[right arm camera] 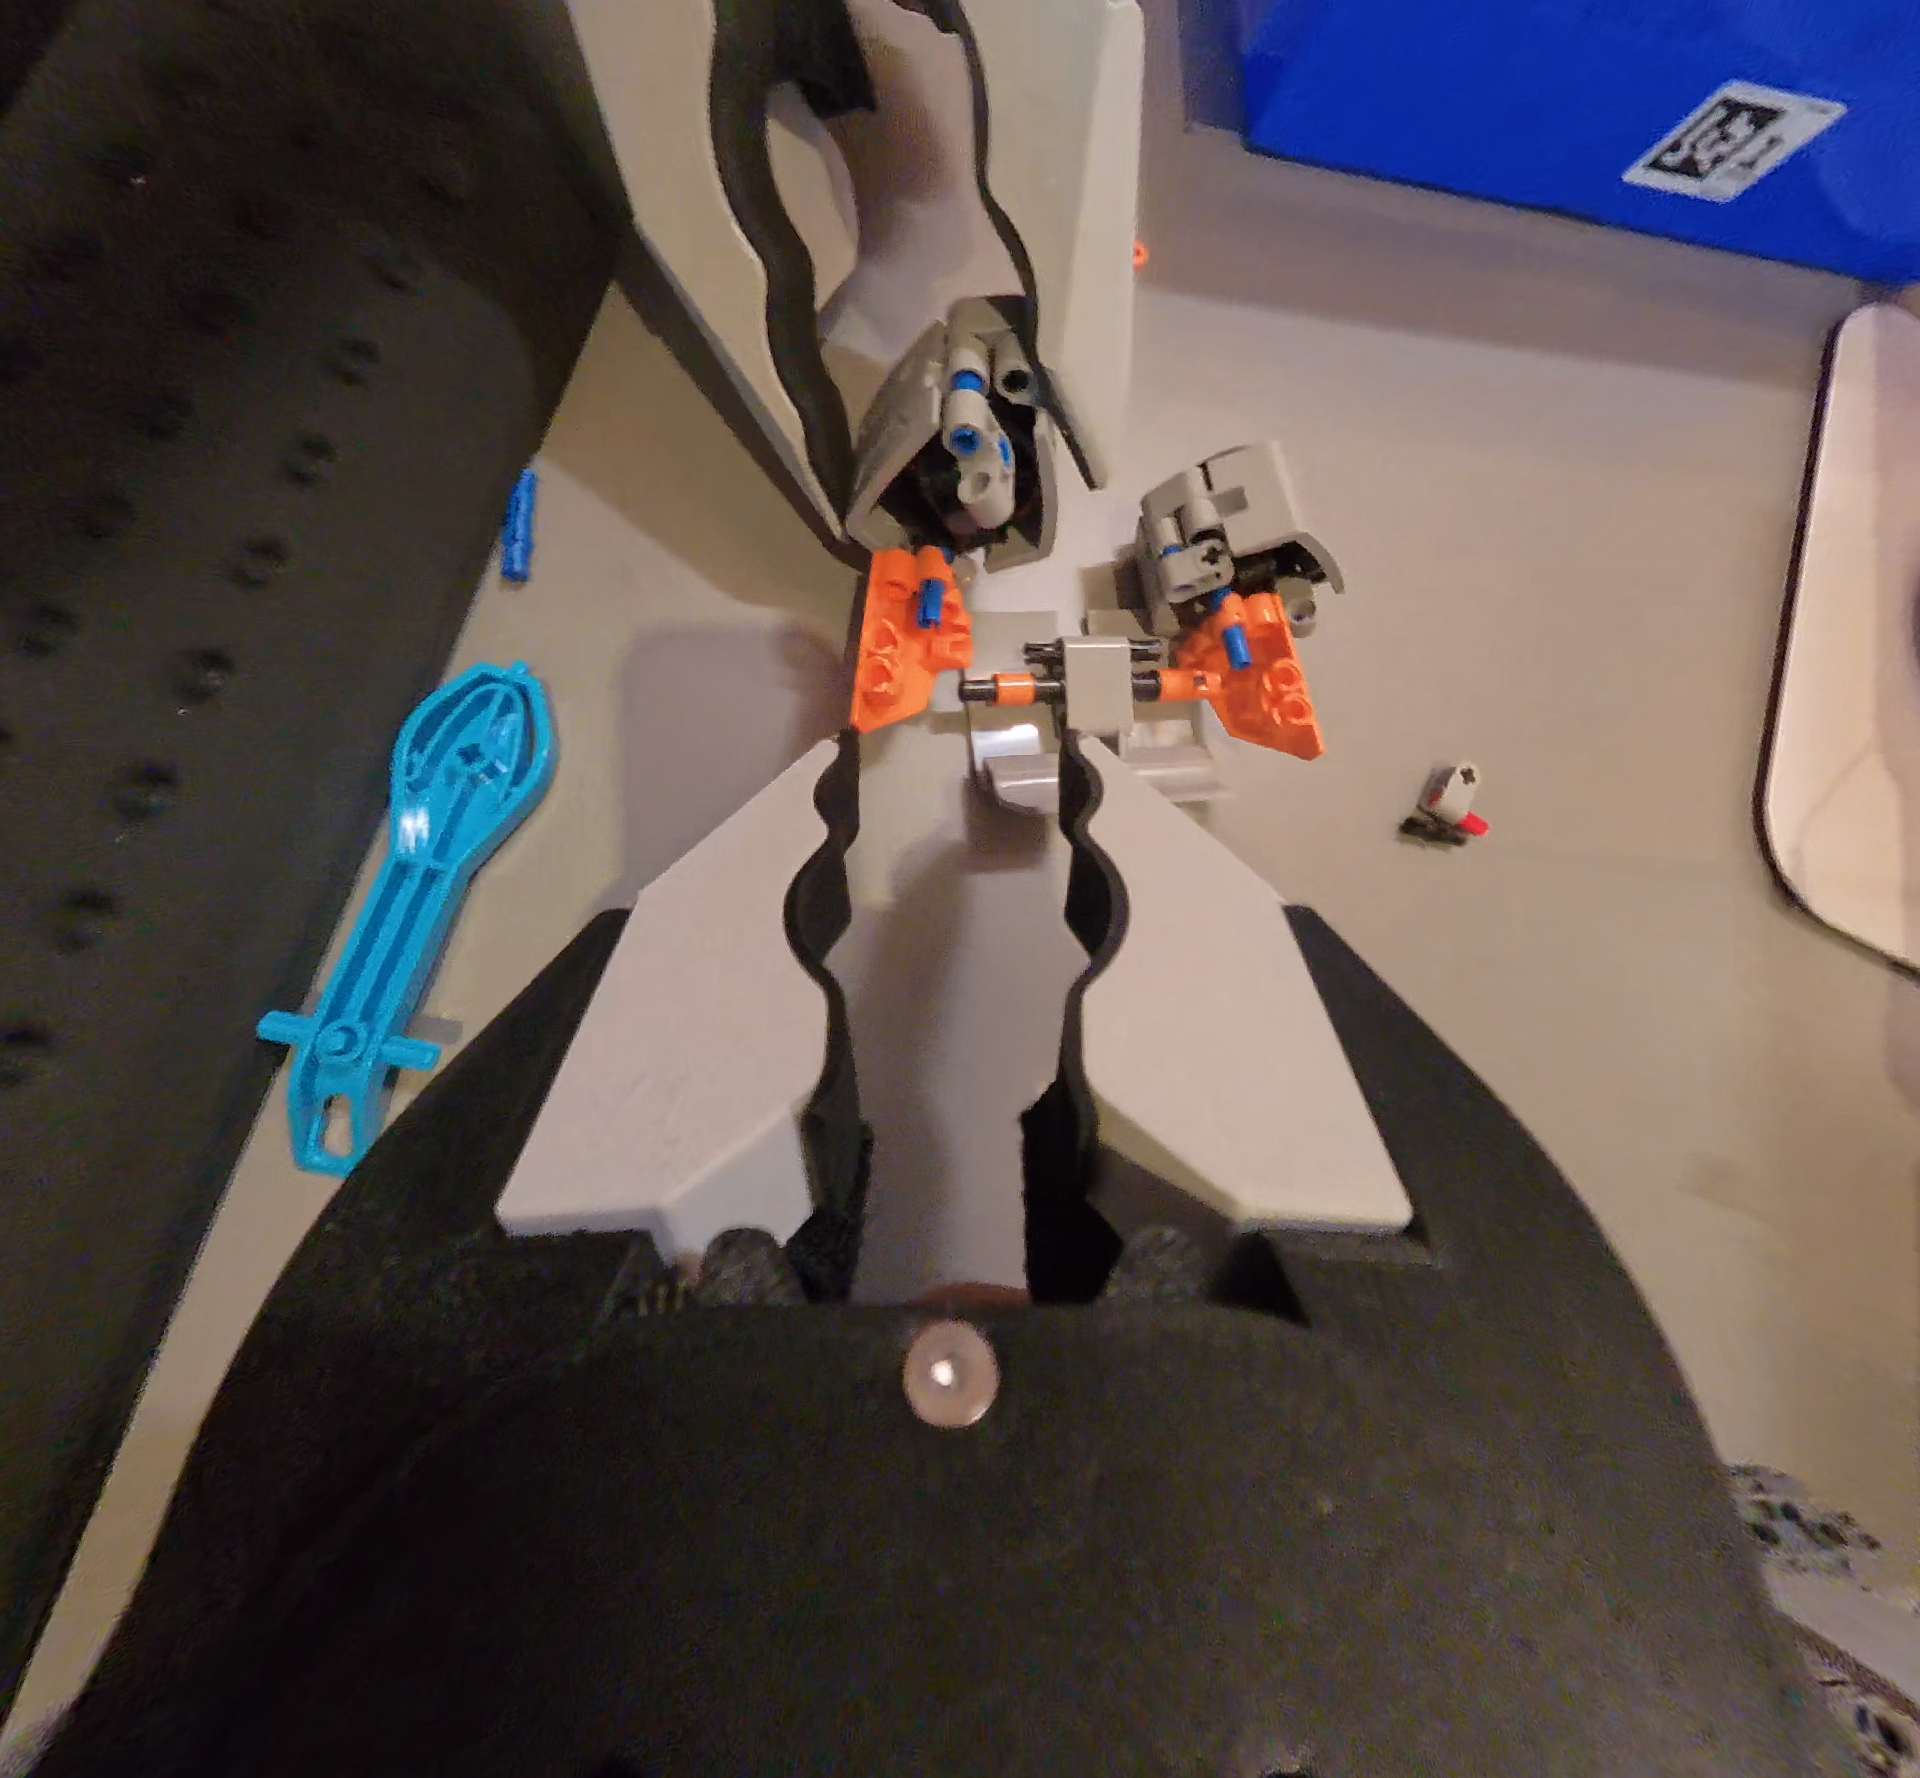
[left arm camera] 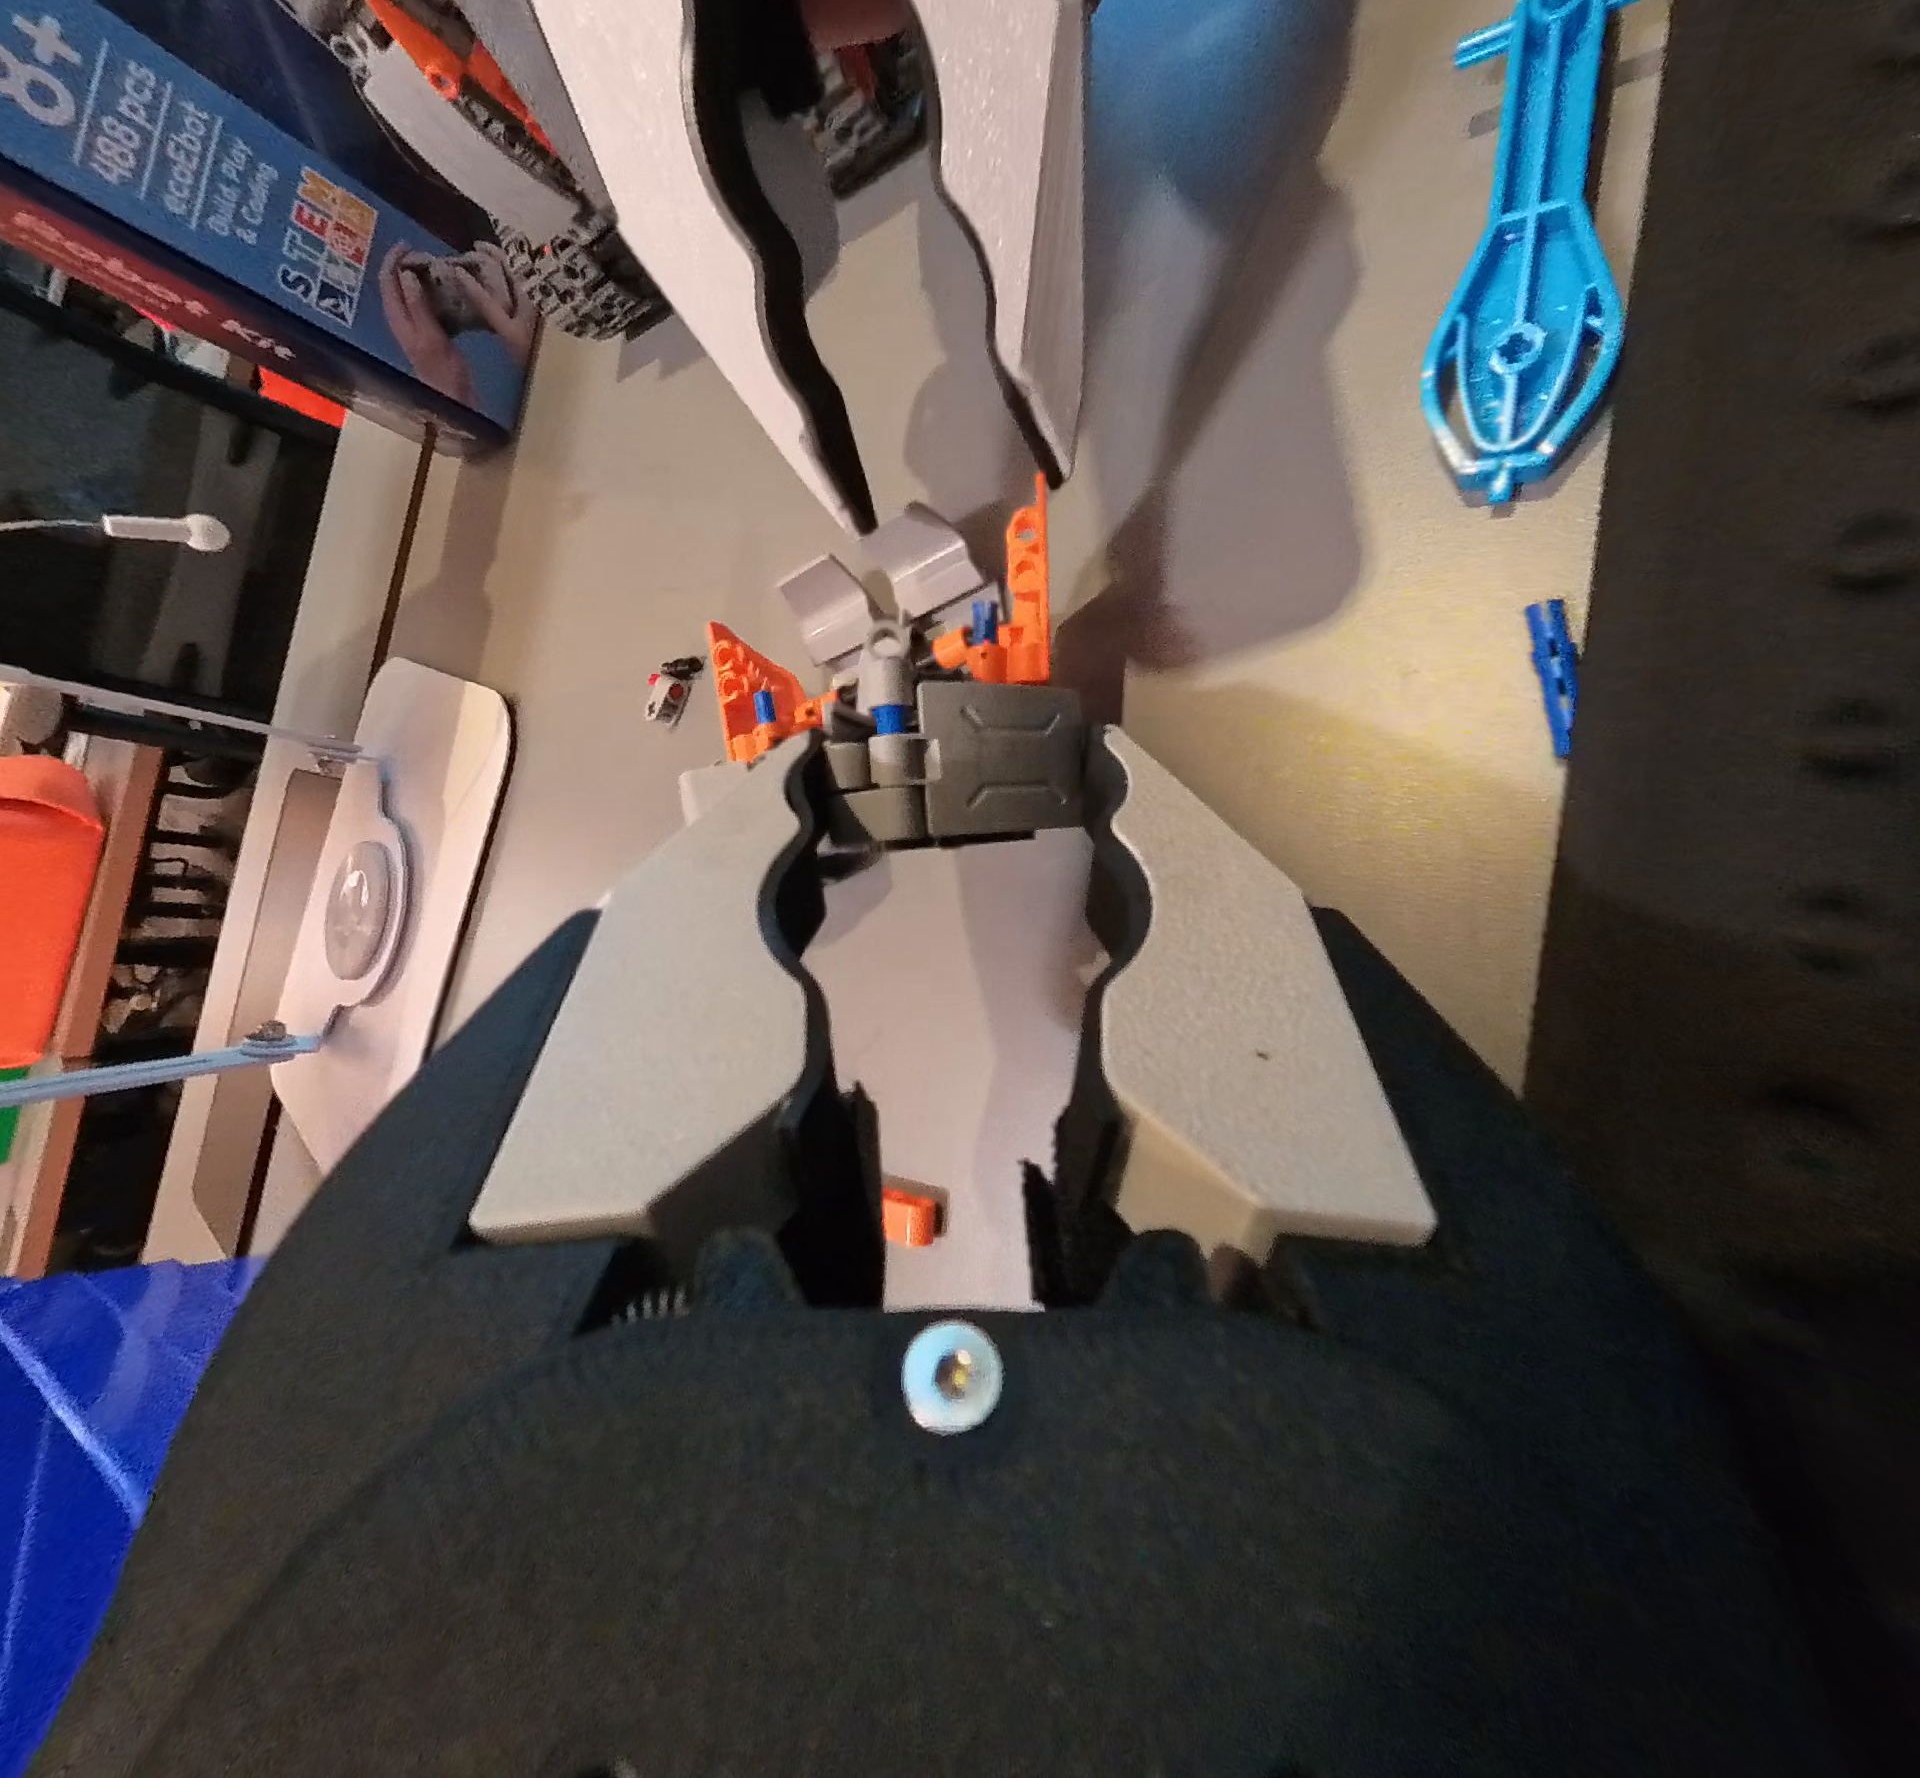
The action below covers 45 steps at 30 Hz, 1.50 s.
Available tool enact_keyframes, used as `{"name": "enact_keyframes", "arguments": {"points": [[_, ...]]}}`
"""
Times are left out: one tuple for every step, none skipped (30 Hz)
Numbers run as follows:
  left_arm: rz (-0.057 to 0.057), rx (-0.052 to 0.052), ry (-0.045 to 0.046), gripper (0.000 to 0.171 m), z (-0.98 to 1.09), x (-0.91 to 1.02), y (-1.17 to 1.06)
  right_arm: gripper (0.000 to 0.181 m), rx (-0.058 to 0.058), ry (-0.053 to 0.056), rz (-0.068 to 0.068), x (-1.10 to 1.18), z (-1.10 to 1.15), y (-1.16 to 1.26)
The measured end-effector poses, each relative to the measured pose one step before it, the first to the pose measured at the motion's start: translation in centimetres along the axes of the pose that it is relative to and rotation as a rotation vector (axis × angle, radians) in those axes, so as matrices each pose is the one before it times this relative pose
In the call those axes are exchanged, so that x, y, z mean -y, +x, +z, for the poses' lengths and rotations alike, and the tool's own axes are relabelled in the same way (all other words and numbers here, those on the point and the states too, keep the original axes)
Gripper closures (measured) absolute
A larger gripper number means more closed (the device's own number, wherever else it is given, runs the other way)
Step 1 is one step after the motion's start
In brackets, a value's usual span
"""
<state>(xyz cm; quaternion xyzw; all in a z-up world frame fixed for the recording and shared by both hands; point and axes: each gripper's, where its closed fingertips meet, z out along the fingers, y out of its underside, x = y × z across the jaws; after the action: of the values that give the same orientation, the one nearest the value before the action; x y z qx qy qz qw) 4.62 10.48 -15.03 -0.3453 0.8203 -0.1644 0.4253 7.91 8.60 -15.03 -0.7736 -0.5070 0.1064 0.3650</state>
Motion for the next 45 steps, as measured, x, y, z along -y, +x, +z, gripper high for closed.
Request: {"name": "enact_keyframes", "arguments": {"points": [[-0.0135,-0.0066,-0.00091,0.125,0.066,-0.074,-0.032,0.145,-0.0043,-0.0069,0.0229,-0.191,0.127,0.235],[-0.0192,-0.0137,0.00381,0.126,0.057,-0.023,0.055,0.146,-0.0004,-0.0065,0.0198,-0.202,0.123,0.158],[-0.0208,-0.0133,0.00270,0.126,0.070,-0.020,0.047,0.146,0.0036,-0.0037,0.0165,-0.146,0.050,0.104],[-0.0138,-0.0120,0.00377,0.126,0.026,0.019,0.054,0.146,0.0115,0.0020,0.0132,-0.045,-0.087,-0.023],[-0.0109,-0.0052,0.00575,0.125,0.007,0.057,-0.016,0.147,0.0146,0.0106,0.0185,0.104,-0.227,-0.020],[-0.0105,-0.0027,0.00280,0.126,-0.010,0.039,-0.071,0.144,0.0104,0.0103,0.0274,0.093,-0.199,0.104],[-0.0101,-0.0111,0.00081,0.126,0.050,-0.001,0.054,0.142,0.0176,0.0034,0.0198,-0.028,-0.071,-0.084],[-0.0110,-0.0163,-0.00187,0.126,0.146,-0.049,0.176,0.136,0.0117,-0.0052,0.0018,-0.151,0.087,-0.135],[-0.0049,-0.0104,-0.00189,0.126,0.176,-0.058,0.143,0.135,-0.0066,-0.0094,-0.0109,-0.184,0.203,0.016],[0.0043,-0.0029,-0.00529,0.126,0.146,-0.076,0.063,0.134,-0.0019,-0.0088,-0.0141,-0.122,0.300,-0.117],[0.0047,-0.0002,-0.00471,0.126,0.119,-0.027,0.031,0.133,0.0010,-0.0058,-0.0076,-0.072,0.343,-0.158],[0.0014,-0.0058,0.00854,0.126,0.073,0.184,0.095,0.131,0.0014,-0.0103,-0.0018,-0.115,0.308,-0.127],[-0.0056,-0.0115,0.00840,0.126,0.060,0.190,0.142,0.131,0.0012,-0.0168,-0.0060,-0.197,0.247,-0.123],[-0.0030,-0.0069,0.00029,0.126,0.107,0.044,0.049,0.131,-0.0134,-0.0145,-0.0101,-0.175,0.137,0.093],[0.0030,-0.0013,0.00417,0.126,0.059,0.072,-0.004,0.130,-0.0124,-0.0116,-0.0060,-0.134,0.057,0.118],[-0.0017,-0.0064,0.00467,0.126,0.053,0.060,0.065,0.128,-0.0012,0.0002,-0.0004,0.009,-0.022,0.005],[-0.0054,-0.0052,0.00078,0.126,0.045,-0.007,0.005,0.128,0.0006,0.0119,0.0047,0.169,-0.060,0.038],[-0.0028,-0.0002,0.00408,0.126,0.016,0.030,-0.069,0.128,-0.0046,0.0055,0.0075,0.077,-0.042,0.168],[-0.0024,-0.0036,0.00319,0.126,0.001,0.002,-0.012,0.124,-0.0124,-0.0035,0.0060,-0.083,-0.015,0.292],[-0.0076,-0.0058,0.00518,0.126,0.000,0.036,0.015,0.119,-0.0116,-0.0033,0.0103,-0.106,0.013,0.295],[-0.0111,-0.0048,0.00419,0.126,-0.003,0.015,-0.020,0.117,-0.0001,-0.0058,0.0171,-0.117,0.099,0.111],[-0.0070,-0.0031,0.00003,0.126,0.000,-0.064,-0.061,0.115,0.0109,-0.0106,0.0094,-0.155,0.167,-0.137],[-0.0029,-0.0022,0.00107,0.126,-0.011,-0.043,-0.016,0.117,0.0117,-0.0077,-0.0039,-0.087,0.165,-0.279],[-0.0039,-0.0022,0.00294,0.126,-0.016,0.004,0.003,0.118,0.0055,-0.0041,-0.0047,0.007,0.116,-0.238],[-0.0014,0.0022,0.00122,0.126,-0.043,0.013,-0.048,0.117,0.0138,-0.0023,0.0020,0.081,0.046,-0.322],[-0.0001,0.0052,-0.00159,0.126,-0.048,-0.023,-0.090,0.118,0.0253,0.0076,0.0058,0.199,-0.039,-0.452],[-0.0015,-0.0026,0.00090,0.126,-0.034,-0.011,0.021,0.119,0.0283,0.0122,0.0118,0.225,-0.058,-0.430],[-0.0042,-0.0055,0.00837,0.126,-0.046,0.104,0.069,0.119,0.0212,0.0077,0.0156,0.095,-0.009,-0.235],[-0.0024,-0.0028,0.00235,0.126,-0.058,0.027,0.010,0.118,0.0116,0.0054,0.0101,0.013,-0.017,-0.078],[0.0018,0.0005,-0.00068,0.126,-0.023,-0.030,-0.026,0.118,-0.0001,0.0048,0.0026,0.037,-0.086,0.066],[0.0049,-0.0031,-0.00045,0.126,-0.021,-0.032,0.018,0.118,-0.0087,0.0024,-0.0009,0.072,-0.163,0.132],[0.0091,-0.0098,0.00581,0.126,-0.082,0.062,0.133,0.118,-0.0124,0.0036,-0.0067,0.168,-0.192,0.111],[0.0093,-0.0096,0.01481,0.126,-0.108,0.212,0.157,0.118,-0.0154,0.0094,-0.0113,0.273,-0.189,0.100],[0.0008,-0.0043,0.00811,0.126,-0.068,0.143,0.046,0.117,-0.0114,0.0063,-0.0068,0.219,-0.115,0.064],[-0.0051,-0.0069,0.00291,0.126,-0.002,0.065,0.056,0.116,-0.0100,-0.0042,-0.0042,0.034,0.021,0.071],[-0.0020,-0.0105,0.00833,0.126,0.025,0.121,0.114,0.115,-0.0190,-0.0116,-0.0103,-0.154,0.126,0.205],[-0.0033,-0.0048,-0.00156,0.126,0.049,-0.049,0.019,0.114,-0.0186,-0.0161,-0.0138,-0.275,0.180,0.194],[-0.0017,-0.0007,-0.00824,0.126,0.087,-0.154,-0.049,0.113,-0.0118,-0.0170,-0.0103,-0.297,0.206,0.117],[-0.0016,-0.0012,-0.00358,0.126,0.090,-0.129,-0.043,0.113,-0.0087,-0.0094,-0.0083,-0.165,0.191,0.092],[-0.0088,-0.0090,0.00573,0.127,0.050,0.026,0.036,0.113,-0.0030,-0.0002,-0.0051,-0.023,0.154,0.021],[-0.0144,-0.0108,0.01402,0.126,-0.047,0.179,0.038,0.113,0.0004,0.0030,-0.0003,0.043,0.099,-0.006],[-0.0145,-0.0039,0.00868,0.127,-0.063,0.126,-0.088,0.113,-0.0057,0.0052,-0.0022,0.095,0.026,0.078],[-0.0091,-0.0029,-0.00077,0.127,-0.012,-0.052,-0.101,0.113,-0.0019,0.0058,-0.0032,0.092,-0.020,0.028],[-0.0047,-0.0021,0.00288,0.126,-0.001,-0.038,-0.078,0.114,0.0059,0.0051,0.0021,0.067,0.026,-0.055],[-0.0083,-0.0043,0.00757,0.127,-0.016,0.034,-0.048,0.115,0.0027,0.0036,0.0029,0.032,0.084,-0.008]]}}
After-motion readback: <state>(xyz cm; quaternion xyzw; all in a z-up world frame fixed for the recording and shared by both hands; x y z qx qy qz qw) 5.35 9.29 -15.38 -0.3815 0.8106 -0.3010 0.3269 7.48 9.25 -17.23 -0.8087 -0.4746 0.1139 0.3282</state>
